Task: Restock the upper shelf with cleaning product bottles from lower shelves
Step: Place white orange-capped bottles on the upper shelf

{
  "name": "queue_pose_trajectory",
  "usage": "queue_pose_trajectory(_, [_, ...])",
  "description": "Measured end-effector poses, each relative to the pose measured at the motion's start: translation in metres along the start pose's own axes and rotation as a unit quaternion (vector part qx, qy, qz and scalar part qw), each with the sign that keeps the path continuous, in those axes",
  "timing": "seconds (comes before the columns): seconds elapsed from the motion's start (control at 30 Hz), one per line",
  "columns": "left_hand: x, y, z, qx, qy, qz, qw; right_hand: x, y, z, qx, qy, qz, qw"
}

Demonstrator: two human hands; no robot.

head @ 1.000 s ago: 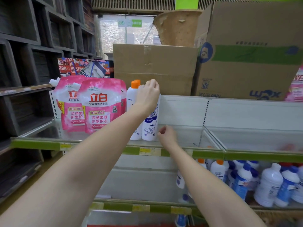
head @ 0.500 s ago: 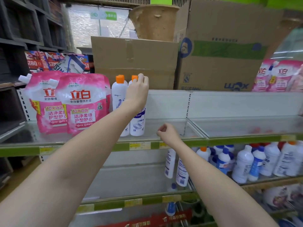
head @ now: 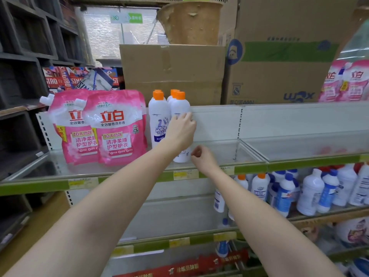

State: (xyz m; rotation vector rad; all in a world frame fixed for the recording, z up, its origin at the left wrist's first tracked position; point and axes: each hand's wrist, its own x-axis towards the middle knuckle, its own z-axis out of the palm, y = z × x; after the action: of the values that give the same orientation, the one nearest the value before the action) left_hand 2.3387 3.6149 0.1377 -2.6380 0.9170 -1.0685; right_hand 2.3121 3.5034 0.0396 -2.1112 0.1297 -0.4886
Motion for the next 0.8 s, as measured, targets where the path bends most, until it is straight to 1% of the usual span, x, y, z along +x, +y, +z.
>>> queue_pose_trajectory(0.13, [-0.009, 0.027, 0.018, -0.022, -0.04, 0.005, 0.999, -0.005, 0.018, -0.023, -0.021, 0.039, 0.023, 0.999])
queue_pose_trajectory(0.2, [-0.01, 0.041, 0.025, -0.045, -0.048, 0.014, 0.998, -0.011, 0.03, -0.037, -0.034, 0.049, 0.027, 0.998])
queue_pose_trajectory(0.33, [-0.009, 0.076, 0.029, -0.113, -0.051, 0.036, 0.992, -0.025, 0.066, -0.066, -0.066, 0.066, 0.061, 0.994])
queue_pose_trajectory(0.43, [-0.003, 0.108, 0.026, -0.163, -0.081, 0.053, 0.982, -0.034, 0.094, -0.086, -0.084, 0.076, 0.099, 0.989])
queue_pose_trajectory(0.6, [-0.002, 0.171, 0.035, -0.258, -0.17, 0.095, 0.946, -0.047, 0.143, -0.111, -0.099, 0.076, 0.147, 0.981])
queue_pose_trajectory(0.73, [-0.014, 0.216, 0.073, -0.207, -0.252, 0.136, 0.935, -0.047, 0.178, -0.127, -0.099, 0.06, 0.18, 0.977])
queue_pose_trajectory(0.8, [-0.021, 0.23, 0.101, -0.199, -0.309, 0.125, 0.921, -0.043, 0.197, -0.131, -0.11, 0.039, 0.188, 0.975])
